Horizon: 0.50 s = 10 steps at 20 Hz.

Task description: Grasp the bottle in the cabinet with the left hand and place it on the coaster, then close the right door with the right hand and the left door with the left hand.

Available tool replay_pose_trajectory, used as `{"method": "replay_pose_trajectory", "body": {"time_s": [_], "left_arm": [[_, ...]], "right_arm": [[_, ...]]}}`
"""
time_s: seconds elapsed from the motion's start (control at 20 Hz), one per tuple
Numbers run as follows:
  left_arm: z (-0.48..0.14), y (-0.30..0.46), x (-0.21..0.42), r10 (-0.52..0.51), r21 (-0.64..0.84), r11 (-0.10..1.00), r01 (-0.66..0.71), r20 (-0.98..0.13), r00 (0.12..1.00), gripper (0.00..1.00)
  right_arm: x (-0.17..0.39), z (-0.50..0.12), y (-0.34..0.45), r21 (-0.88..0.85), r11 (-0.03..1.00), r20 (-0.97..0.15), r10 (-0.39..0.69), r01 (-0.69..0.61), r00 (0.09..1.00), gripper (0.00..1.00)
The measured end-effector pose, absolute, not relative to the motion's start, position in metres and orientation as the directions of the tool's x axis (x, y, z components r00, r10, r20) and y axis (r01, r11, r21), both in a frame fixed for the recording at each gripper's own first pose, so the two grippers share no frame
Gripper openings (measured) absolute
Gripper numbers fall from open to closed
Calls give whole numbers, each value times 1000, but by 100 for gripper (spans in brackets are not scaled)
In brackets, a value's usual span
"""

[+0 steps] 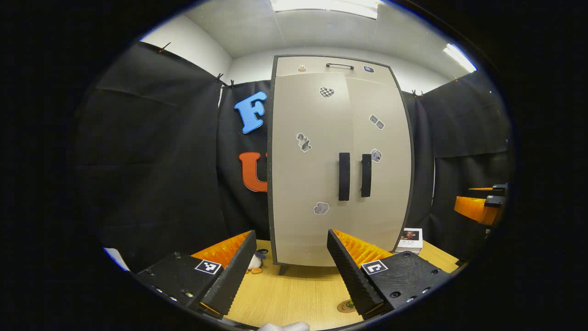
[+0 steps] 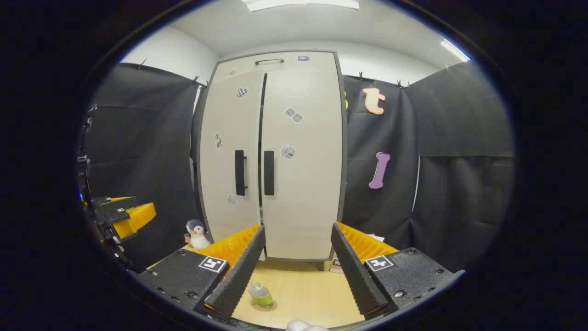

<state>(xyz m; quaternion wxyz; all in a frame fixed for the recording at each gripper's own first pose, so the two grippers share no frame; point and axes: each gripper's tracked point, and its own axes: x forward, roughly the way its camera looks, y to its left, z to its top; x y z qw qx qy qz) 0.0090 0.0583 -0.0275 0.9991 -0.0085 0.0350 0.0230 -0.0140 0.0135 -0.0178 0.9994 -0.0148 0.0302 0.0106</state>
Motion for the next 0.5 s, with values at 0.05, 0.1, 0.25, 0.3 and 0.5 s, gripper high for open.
{"method": "replay_pose_trajectory", "body": {"time_s": [0.05, 0.1, 0.25, 0.3, 0.5], "left_arm": [[-29, 58, 9, 47, -15, 999, -48, -69, 997, 95], [-30, 58, 9, 48, -16, 999, -49, -67, 997, 95], [-32, 58, 9, 42, -21, 999, -43, -76, 996, 95], [-32, 58, 10, 40, -17, 999, -42, -79, 996, 95], [-30, 57, 10, 40, -15, 999, -41, -73, 997, 95]], "right_arm": [[-14, -17, 14, -30, 999, -62, 21, -23, 998, 95], [-13, -18, 16, -34, 999, -65, 24, -26, 998, 95], [-15, -18, 18, -51, 998, -63, 20, -24, 998, 95], [-16, -18, 17, -52, 998, -60, 17, -20, 998, 95], [-16, -16, 13, -45, 999, -54, 6, -8, 999, 95]]}}
